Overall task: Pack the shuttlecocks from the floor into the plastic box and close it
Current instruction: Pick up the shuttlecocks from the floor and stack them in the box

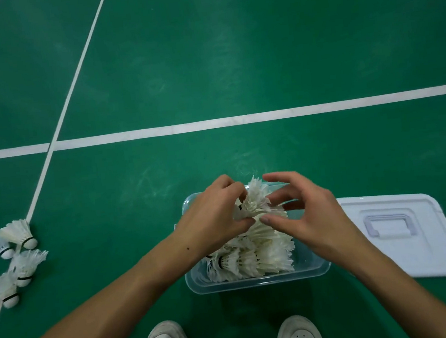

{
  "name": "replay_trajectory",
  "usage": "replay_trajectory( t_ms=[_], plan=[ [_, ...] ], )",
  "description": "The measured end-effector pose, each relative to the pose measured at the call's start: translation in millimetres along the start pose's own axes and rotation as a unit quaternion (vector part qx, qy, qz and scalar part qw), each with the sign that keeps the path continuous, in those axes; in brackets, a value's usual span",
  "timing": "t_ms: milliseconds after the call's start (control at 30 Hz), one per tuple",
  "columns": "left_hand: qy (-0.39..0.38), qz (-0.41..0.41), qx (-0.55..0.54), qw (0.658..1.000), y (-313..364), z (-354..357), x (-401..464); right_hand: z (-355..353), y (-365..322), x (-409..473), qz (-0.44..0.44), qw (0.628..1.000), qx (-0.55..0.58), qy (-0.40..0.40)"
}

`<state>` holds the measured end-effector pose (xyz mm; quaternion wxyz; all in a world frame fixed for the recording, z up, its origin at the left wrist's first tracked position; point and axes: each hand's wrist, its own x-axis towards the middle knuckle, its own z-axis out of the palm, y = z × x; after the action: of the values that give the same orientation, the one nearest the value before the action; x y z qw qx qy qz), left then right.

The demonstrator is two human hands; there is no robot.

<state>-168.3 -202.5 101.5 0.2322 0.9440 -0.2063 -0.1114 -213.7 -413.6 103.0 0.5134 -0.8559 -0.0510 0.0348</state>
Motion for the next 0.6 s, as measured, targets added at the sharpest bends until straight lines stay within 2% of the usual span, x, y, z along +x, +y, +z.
replay_trajectory(
  t_ms=[167,300,600],
  plan=[
    [-0.001,0.017,-0.042,0.999,3.3,1.9,2.5,-10.5,12.7,-6.0,-0.001,0.997,-0.008,0.079],
    [-0.022,0.016,-0.061,0.998,-6.2,6.4,-4.7,-30.7,25.9,-19.4,0.015,0.989,-0.061,0.131],
    [-0.031,0.021,-0.088,0.995,-10.7,23.2,-13.5,-15.3,45.5,-32.2,0.038,0.987,-0.142,0.067]
  ],
)
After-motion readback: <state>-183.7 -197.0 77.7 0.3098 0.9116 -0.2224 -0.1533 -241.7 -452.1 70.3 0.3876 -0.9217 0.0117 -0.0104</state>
